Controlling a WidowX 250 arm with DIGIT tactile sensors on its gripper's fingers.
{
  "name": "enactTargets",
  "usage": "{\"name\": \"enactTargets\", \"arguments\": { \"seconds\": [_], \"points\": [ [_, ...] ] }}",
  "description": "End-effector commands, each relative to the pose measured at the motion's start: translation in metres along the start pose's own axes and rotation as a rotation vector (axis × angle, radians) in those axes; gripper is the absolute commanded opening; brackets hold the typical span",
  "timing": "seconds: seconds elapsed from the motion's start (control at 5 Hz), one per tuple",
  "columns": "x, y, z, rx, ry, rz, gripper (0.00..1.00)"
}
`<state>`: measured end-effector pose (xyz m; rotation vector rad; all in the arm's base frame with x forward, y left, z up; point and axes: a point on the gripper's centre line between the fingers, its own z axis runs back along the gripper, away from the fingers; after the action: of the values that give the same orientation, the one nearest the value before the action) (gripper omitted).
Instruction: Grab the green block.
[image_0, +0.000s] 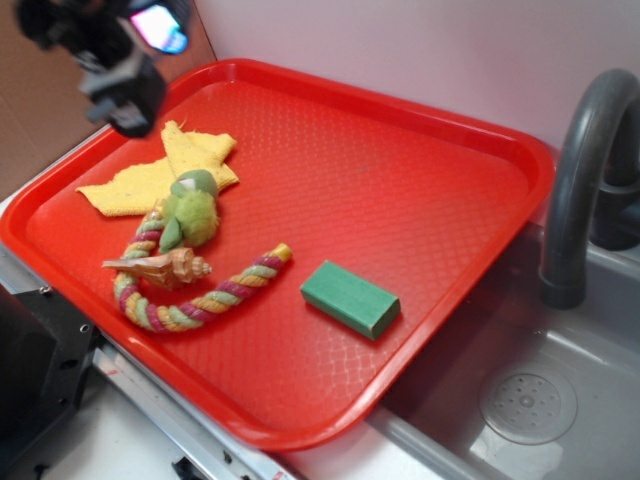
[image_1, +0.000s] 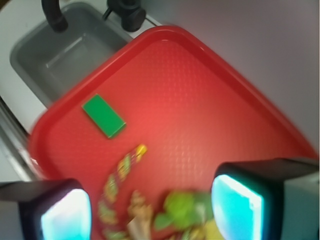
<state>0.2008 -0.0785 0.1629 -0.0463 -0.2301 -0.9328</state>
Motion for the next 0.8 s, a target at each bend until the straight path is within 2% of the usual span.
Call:
{"name": "enactTargets", "arguments": {
  "seconds": [0.0,0.2,0.6],
  "points": [
    [0.038,-0.025,-0.035,0.024,-0.015,-0.35,1.0],
    [0.043,-0.034,-0.053,0.015,0.03,-0.407,1.0],
    [0.045,-0.055,-0.102,0.051,0.232,-0.416,1.0]
  ]
}}
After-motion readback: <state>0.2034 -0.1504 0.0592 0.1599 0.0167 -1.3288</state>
